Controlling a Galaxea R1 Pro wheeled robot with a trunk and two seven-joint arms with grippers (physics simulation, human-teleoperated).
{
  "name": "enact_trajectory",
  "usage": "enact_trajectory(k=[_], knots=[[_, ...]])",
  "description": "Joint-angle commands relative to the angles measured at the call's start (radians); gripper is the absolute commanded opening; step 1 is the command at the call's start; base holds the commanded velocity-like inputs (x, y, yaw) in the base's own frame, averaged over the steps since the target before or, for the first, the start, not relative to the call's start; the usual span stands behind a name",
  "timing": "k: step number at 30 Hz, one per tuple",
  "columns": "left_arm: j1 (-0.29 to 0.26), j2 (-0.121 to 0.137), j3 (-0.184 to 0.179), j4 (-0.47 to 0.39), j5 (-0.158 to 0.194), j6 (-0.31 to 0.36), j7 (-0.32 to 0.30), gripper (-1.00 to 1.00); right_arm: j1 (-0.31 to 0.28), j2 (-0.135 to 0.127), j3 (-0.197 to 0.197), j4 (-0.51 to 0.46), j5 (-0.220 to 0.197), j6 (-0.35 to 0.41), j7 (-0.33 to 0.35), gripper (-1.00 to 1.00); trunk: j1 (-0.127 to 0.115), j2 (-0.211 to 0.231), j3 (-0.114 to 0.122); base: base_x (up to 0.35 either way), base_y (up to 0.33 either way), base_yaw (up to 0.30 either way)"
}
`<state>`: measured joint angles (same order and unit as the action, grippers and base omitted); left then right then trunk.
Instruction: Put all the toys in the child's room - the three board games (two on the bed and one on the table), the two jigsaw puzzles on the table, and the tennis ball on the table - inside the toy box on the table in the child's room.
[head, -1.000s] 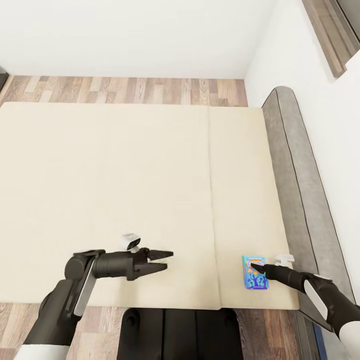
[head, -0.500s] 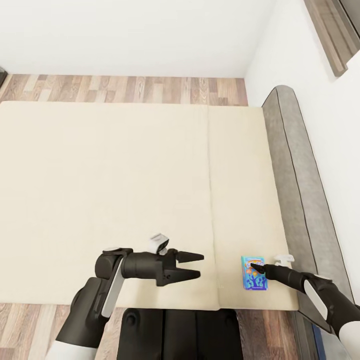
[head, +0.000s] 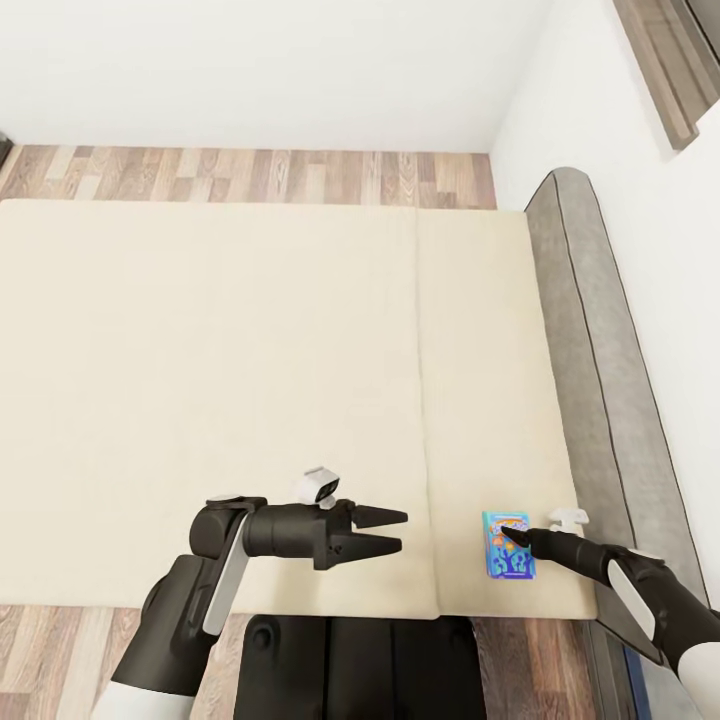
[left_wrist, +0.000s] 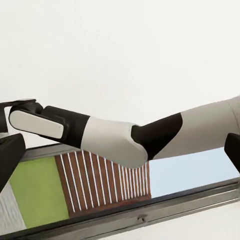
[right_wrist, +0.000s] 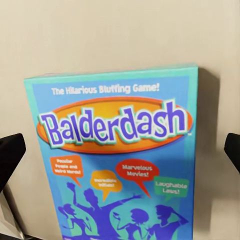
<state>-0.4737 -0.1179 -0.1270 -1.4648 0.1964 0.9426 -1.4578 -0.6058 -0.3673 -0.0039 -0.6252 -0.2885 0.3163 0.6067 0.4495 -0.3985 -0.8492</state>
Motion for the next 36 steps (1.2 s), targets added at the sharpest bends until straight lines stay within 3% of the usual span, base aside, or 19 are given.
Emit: enact_trajectory(k=[1,8,16,36], knots=[[0.0,0.0,0.0,0.0,0.001,0.012,-0.002,1.0,0.0,0.0,0.0,-0.001,-0.009,0.009,0.001,1.0,0.001,-0.002,-0.002,0.0,0.0,0.0],[0.0,0.002,0.013,0.001,0.001,0.02,-0.002,1.0,0.0,0.001,0.0,-0.001,-0.009,0.009,0.001,1.0,0.001,-0.002,-0.007,0.0,0.0,0.0],[0.0,0.003,0.084,0.002,0.002,0.04,-0.002,1.0,0.0,0.002,0.001,-0.001,-0.009,0.009,0.002,1.0,0.001,-0.002,-0.018,0.0,0.0,0.0],[0.0,0.009,0.097,0.003,0.003,0.032,-0.004,1.0,0.0,0.003,0.004,-0.001,-0.009,0.009,0.004,1.0,0.001,-0.002,-0.041,0.0,0.0,0.0]])
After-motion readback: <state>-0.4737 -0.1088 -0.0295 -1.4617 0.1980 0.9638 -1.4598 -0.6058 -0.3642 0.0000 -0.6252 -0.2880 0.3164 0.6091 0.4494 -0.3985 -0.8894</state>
